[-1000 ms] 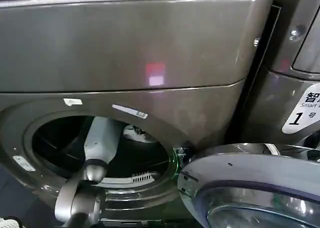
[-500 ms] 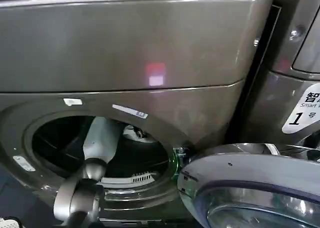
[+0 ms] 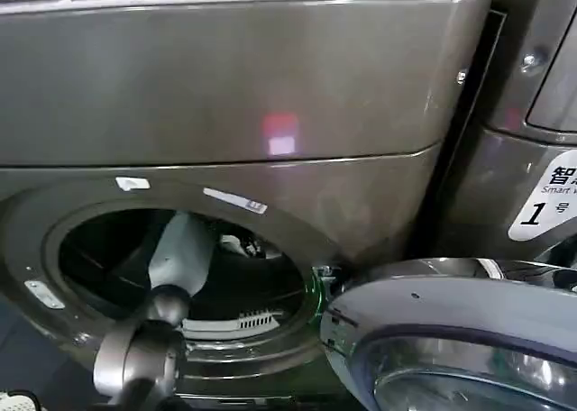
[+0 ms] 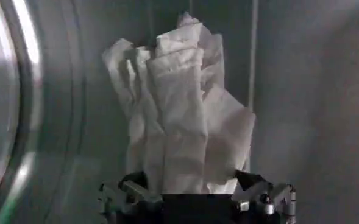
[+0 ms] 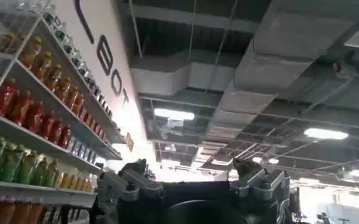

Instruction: Grasp the clothes from the dryer.

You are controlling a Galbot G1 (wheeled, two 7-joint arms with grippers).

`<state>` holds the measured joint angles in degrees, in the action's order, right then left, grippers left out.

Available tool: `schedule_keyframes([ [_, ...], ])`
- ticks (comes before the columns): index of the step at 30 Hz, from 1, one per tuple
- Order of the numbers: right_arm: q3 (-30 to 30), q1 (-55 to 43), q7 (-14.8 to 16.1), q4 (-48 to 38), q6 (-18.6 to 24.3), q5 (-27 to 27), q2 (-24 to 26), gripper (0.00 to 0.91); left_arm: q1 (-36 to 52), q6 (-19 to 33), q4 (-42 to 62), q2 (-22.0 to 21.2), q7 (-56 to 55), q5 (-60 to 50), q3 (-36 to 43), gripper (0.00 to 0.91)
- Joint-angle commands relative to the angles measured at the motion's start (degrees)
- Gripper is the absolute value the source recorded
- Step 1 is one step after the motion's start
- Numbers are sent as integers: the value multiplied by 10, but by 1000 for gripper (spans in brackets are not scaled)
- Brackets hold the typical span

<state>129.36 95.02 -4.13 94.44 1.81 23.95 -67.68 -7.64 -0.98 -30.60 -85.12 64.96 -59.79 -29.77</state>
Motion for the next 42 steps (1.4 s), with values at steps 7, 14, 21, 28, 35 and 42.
schedule_keyframes([
  [7, 0, 1, 1, 2, 1, 0, -1, 907, -11, -48, 22, 0, 26, 42, -6, 80],
  [14, 1, 2, 1, 2, 1, 1, -2, 907, -15, -45, 2, 0, 27, 60, -1, 0],
  [21, -1, 0, 1, 3, 0, 1, -3, 907, -25, -46, -49, 0, 22, 72, 6, 0],
  [28, -4, 0, 2, 12, -13, 15, -3, 907, -34, -80, -147, -6, -8, 91, 18, 0],
  [35, 0, -3, -12, 39, -48, 16, -6, 907, -41, -60, -188, -20, -232, 254, 12, 0],
  [42, -13, -3, -11, 44, -13, 30, -9, 907, -108, -100, -292, -24, -385, 363, 7, 0],
])
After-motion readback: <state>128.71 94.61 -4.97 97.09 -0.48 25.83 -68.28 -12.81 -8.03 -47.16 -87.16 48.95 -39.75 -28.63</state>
